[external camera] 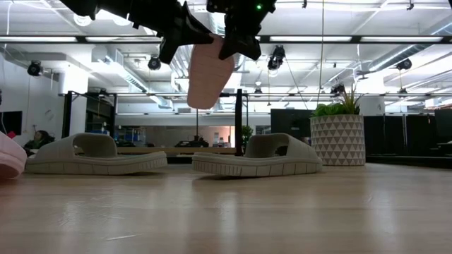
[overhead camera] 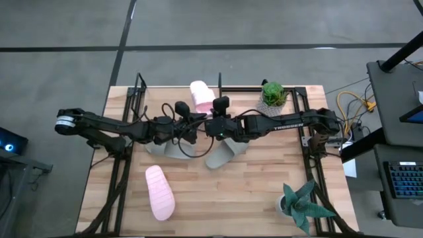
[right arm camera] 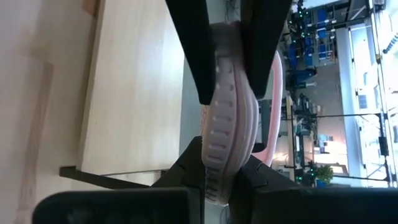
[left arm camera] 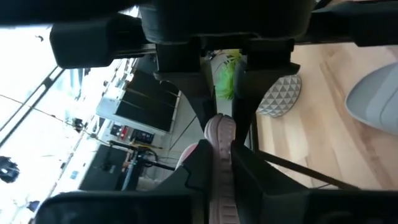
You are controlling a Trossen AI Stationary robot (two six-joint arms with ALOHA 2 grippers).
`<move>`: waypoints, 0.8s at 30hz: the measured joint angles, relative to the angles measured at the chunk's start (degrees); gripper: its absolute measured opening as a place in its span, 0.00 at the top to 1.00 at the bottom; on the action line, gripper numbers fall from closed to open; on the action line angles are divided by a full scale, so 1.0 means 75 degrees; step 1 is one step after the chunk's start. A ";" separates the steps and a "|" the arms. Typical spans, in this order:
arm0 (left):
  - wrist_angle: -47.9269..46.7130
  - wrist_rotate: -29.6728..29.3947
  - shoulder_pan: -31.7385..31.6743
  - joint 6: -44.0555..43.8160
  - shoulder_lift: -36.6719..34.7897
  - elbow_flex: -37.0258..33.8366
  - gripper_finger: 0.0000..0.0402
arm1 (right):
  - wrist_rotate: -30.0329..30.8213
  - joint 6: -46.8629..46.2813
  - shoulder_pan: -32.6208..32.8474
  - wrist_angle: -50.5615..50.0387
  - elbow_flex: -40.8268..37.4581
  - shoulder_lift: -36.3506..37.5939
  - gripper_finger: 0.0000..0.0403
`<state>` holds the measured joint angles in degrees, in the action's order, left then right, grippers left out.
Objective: Pick and place slides into the shelf
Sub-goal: Put the top pink slipper on the shelf
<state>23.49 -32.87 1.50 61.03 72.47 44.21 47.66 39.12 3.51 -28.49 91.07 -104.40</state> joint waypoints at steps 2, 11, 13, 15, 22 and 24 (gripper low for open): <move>0.0005 -0.0046 0.0003 0.0112 0.0003 0.0000 0.96 | 0.0061 0.0038 0.0031 0.0009 0.0000 0.0000 0.94; 0.0012 -0.0064 0.0012 -0.0066 -0.0007 0.0000 0.83 | 0.0108 0.0189 0.0069 0.0032 0.0000 0.0000 0.94; -0.0005 -0.0139 0.0007 -0.0063 0.0012 -0.0001 0.75 | 0.0155 0.0195 0.0079 0.0032 0.0000 0.0000 0.94; -0.0021 -0.0210 -0.0009 -0.0066 0.0020 -0.0009 0.68 | 0.0195 0.0198 0.0090 0.0043 0.0000 0.0000 0.94; -0.0007 -0.0439 -0.0006 -0.0069 0.0032 -0.0001 0.57 | 0.0215 0.0201 0.0116 0.0052 0.0000 0.0000 0.94; -0.0002 -0.0436 -0.0006 -0.0065 0.0032 0.0003 0.60 | 0.0243 0.0206 0.0116 0.0058 0.0000 0.0000 0.94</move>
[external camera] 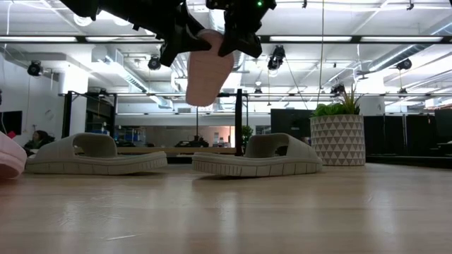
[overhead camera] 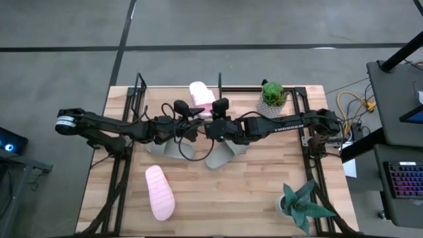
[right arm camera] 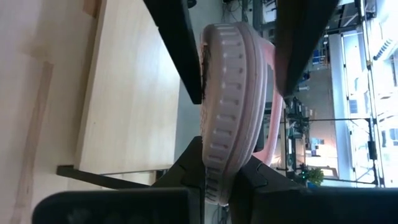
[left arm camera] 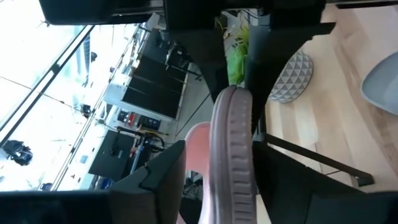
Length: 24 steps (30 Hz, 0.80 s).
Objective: Pick and place slides into the shelf
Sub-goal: Put the top pink slipper on the shelf
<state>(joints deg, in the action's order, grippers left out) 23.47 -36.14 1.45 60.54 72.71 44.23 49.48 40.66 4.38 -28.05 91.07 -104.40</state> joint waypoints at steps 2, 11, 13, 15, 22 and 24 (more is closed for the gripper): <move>-0.0015 0.0005 0.0000 0.0034 0.0000 0.0000 0.67 | 0.0010 0.0017 0.0000 0.0009 0.0000 0.0000 0.94; -0.0056 0.0304 0.0003 0.0416 0.0006 0.0000 0.94 | 0.0074 -0.0036 0.0000 -0.0006 0.0000 0.0015 0.93; -0.0050 0.0322 -0.0021 0.0511 0.0002 -0.0007 0.94 | 0.0071 -0.0170 0.0000 -0.0006 0.0000 0.0015 0.91; 0.0007 0.0382 -0.0055 0.0599 -0.0006 -0.0044 0.94 | 0.0058 -0.0329 0.0000 -0.0007 0.0000 0.0046 0.87; 0.0124 0.0870 -0.0230 0.1143 -0.0127 -0.0267 0.94 | -0.0033 -0.0663 0.0071 -0.0087 0.0000 0.0304 0.68; 0.0117 0.1114 -0.0335 0.1190 -0.0240 -0.0368 0.94 | -0.0063 -0.0866 0.0092 -0.0175 0.0016 0.0442 0.64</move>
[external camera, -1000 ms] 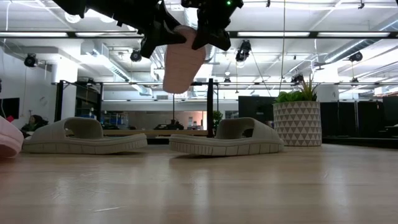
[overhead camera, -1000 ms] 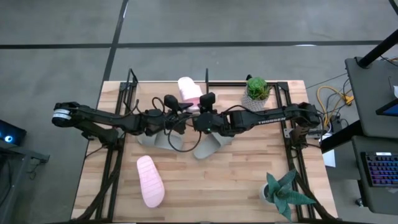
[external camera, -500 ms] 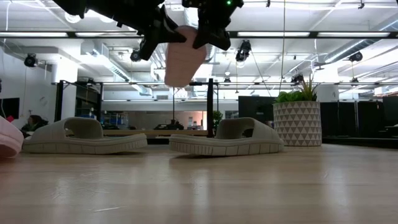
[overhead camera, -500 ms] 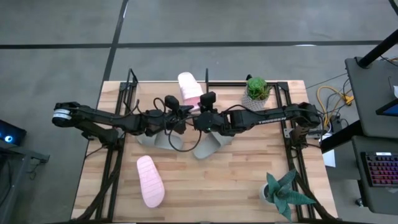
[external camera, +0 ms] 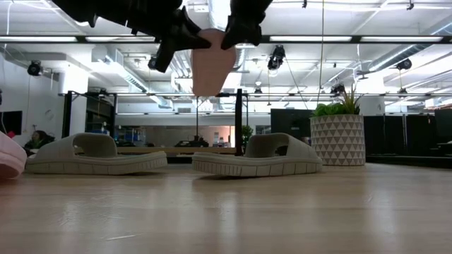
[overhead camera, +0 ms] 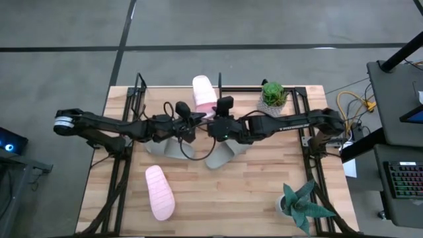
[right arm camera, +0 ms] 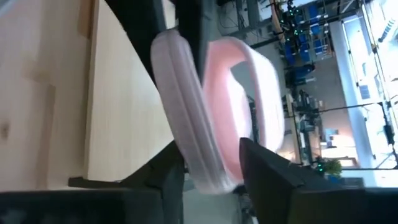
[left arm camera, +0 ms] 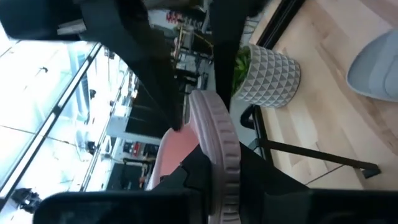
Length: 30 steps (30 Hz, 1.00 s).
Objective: Pick and place slides into the shelf
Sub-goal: Put the top pink slipper on the shelf
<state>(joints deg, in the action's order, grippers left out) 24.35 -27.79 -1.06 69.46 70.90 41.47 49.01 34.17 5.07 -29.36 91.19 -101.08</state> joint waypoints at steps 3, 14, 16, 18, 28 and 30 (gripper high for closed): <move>0.0008 0.0592 -0.0189 -0.0013 -0.0204 -0.0165 0.94 | -0.0042 -0.0234 0.0055 -0.0185 0.0004 0.0267 0.60; -0.0141 0.2333 -0.0630 -0.0167 -0.0596 -0.0915 0.94 | -0.1153 -0.1715 0.0174 -0.0574 0.0022 0.1460 0.60; -0.0138 0.2467 -0.0672 -0.0033 -0.0607 -0.1004 0.94 | -0.1526 -0.1820 0.0182 -0.0629 0.0024 0.1664 0.61; -0.0117 0.2589 -0.0816 0.0027 -0.0616 -0.1100 0.94 | -0.1698 -0.1978 0.0178 -0.0672 0.0022 0.1833 0.62; 0.0626 0.4295 -0.2017 -0.0198 -0.0279 -0.1296 0.94 | -0.1800 -0.2298 0.0195 -0.1044 -0.0052 0.1760 0.63; 0.0828 0.4502 -0.2165 -0.0157 -0.0171 -0.1277 0.94 | -0.1808 -0.2299 0.0194 -0.1135 -0.0072 0.1714 0.63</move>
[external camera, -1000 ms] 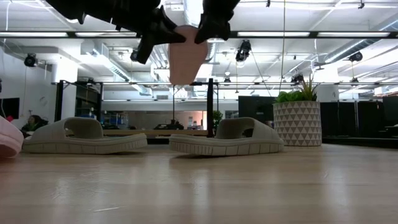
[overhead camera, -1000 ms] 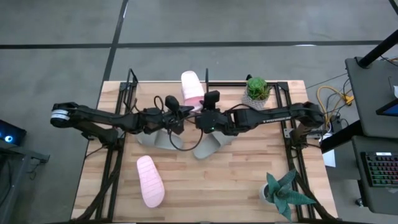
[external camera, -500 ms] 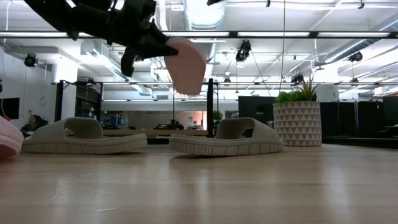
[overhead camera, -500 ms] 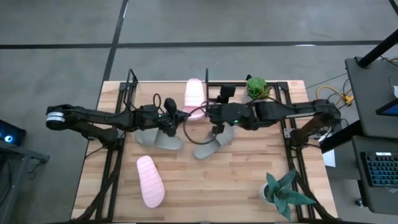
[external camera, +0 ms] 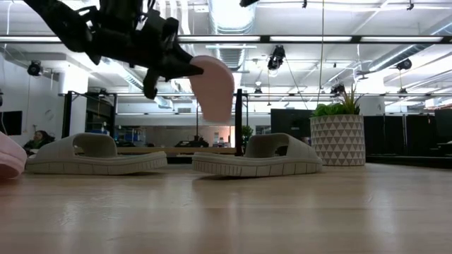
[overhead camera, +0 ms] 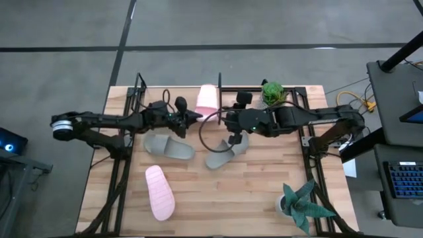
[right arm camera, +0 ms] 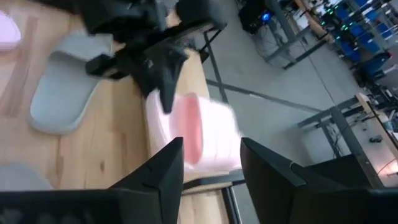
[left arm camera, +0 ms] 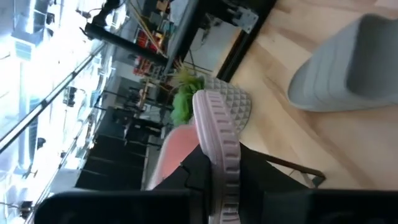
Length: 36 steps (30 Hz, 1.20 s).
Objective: Pick and place slides into the shelf
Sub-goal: Put the top pink slipper on the shelf
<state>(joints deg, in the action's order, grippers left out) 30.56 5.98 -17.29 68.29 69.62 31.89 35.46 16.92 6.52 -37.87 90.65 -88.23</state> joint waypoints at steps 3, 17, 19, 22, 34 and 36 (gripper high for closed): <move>0.0129 0.0174 -0.0210 0.0001 0.0221 -0.0001 0.95 | 0.0007 0.0004 0.0000 0.0024 -0.0077 0.0015 0.64; 0.1073 0.0167 -0.0687 -0.0054 0.1869 0.0009 0.94 | 0.0011 -0.0054 0.0000 -0.0061 -0.0247 0.0009 0.67; 0.1094 0.0170 -0.0690 -0.0125 0.1992 0.0013 0.92 | 0.0010 -0.0051 0.0000 -0.0060 -0.0247 0.0009 0.67; 0.1116 0.0189 -0.0705 -0.0989 0.2075 0.0055 0.87 | 0.0010 -0.0054 0.0000 -0.0057 -0.0247 0.0006 0.68; 0.0354 0.0154 -0.0837 -0.2568 0.1917 0.0144 0.66 | 0.0007 -0.0173 0.0000 -0.0060 -0.0262 0.0000 0.68; 0.0372 0.0139 -0.0849 -0.2836 0.1924 0.0144 0.60 | 0.0010 -0.0174 0.0000 -0.0057 -0.0262 0.0000 0.67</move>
<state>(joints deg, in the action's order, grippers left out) 33.34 7.03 -23.66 47.02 84.05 32.97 35.53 15.62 6.52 -38.30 88.68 -88.23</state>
